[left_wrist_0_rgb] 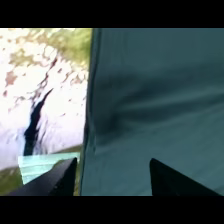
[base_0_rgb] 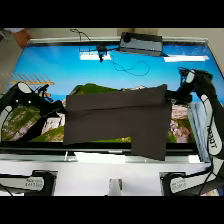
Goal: Fold the shirts.
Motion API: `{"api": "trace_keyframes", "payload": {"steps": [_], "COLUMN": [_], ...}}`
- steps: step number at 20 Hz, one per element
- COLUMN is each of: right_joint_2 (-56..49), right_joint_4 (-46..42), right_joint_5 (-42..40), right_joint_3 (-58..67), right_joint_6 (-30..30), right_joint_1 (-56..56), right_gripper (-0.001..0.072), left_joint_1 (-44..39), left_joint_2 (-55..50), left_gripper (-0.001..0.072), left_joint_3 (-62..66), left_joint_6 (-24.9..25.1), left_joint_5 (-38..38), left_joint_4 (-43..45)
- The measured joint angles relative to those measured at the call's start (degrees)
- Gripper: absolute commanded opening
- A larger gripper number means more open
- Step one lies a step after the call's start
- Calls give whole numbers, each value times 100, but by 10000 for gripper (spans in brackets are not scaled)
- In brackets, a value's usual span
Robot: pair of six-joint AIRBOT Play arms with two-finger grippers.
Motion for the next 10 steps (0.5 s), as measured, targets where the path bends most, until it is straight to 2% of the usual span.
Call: {"api": "trace_keyframes", "payload": {"steps": [5,10], "right_joint_2": [313,529], "right_joint_4": [577,1075], "right_joint_5": [892,1130], "right_joint_3": [-352,-739], "right_joint_6": [-175,-372], "right_joint_1": [-695,-859], "right_gripper": [427,427], "left_joint_1": [234,264], "left_joint_2": [1145,2044], "left_gripper": [557,554], "left_joint_3": [-1547,-3176], "left_joint_6": [4,-173], "left_joint_5": [-275,391], "left_joint_4": [-9,-138]}}
